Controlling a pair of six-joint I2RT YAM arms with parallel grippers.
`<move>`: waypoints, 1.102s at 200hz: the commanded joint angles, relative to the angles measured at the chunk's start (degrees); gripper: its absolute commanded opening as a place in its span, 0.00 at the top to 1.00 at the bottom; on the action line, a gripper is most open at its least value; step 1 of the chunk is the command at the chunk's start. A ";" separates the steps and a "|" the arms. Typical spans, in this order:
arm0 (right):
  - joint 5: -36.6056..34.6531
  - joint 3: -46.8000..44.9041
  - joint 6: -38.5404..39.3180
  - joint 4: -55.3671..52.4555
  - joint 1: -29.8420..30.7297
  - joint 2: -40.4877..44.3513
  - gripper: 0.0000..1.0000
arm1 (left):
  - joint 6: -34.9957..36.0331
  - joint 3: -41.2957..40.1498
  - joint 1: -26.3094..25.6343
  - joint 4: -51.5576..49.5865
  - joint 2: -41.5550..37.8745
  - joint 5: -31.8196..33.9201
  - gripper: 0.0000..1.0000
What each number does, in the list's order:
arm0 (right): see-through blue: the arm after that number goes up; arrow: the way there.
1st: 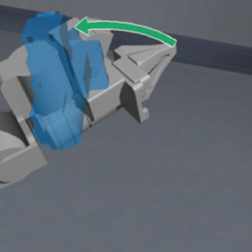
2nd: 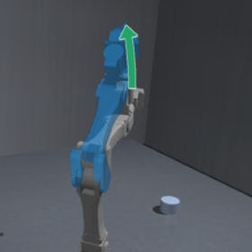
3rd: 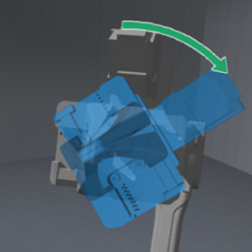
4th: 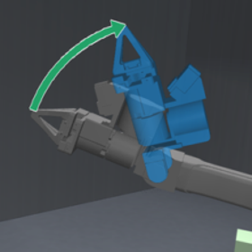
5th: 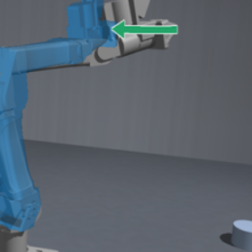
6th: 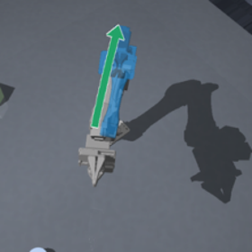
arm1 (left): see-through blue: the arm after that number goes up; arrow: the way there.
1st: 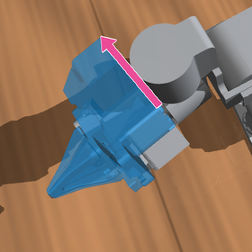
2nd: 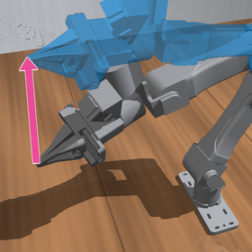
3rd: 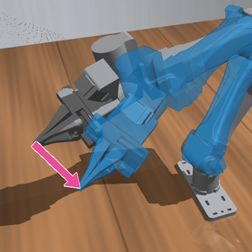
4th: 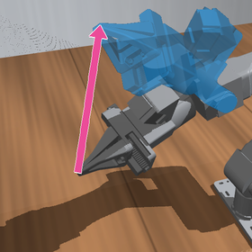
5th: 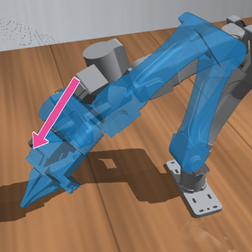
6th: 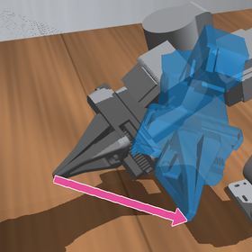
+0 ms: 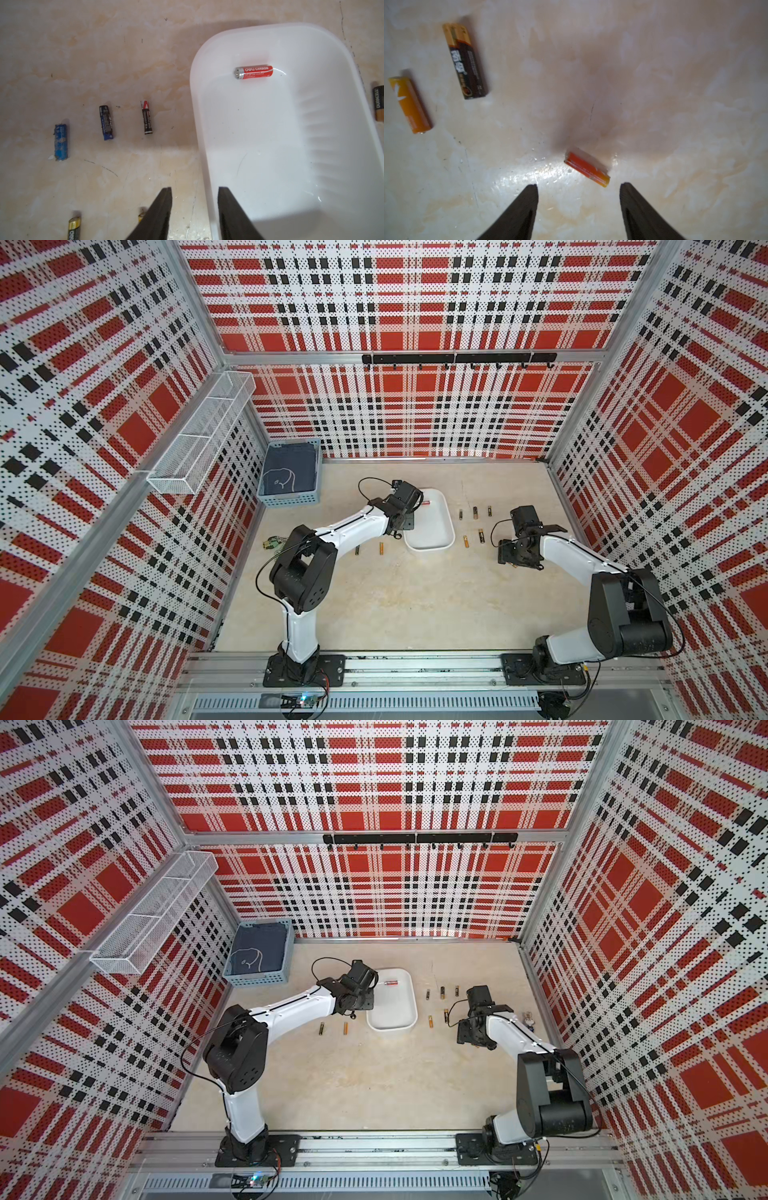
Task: Take the batteries out of the storage box
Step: Move the battery to the center of the board.
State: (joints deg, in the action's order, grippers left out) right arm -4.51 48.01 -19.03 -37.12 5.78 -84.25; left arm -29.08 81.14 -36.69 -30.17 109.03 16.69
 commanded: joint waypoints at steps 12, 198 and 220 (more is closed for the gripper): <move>-2.72 1.34 0.92 0.06 0.37 -1.51 0.25 | 0.87 0.68 -0.05 -0.41 0.37 -0.73 0.57; -1.57 7.34 1.18 -4.89 0.54 -13.27 0.61 | 0.82 0.06 0.22 -0.47 0.57 -1.04 0.57; 0.71 7.07 1.53 -6.82 0.98 -12.58 0.55 | 0.64 0.04 0.30 -0.49 0.68 -1.04 0.57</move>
State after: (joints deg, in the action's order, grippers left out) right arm -4.97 55.37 -17.78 -39.57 6.15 -96.31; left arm -28.88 81.14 -36.69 -30.28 109.12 16.25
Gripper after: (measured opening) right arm 0.435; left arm 0.425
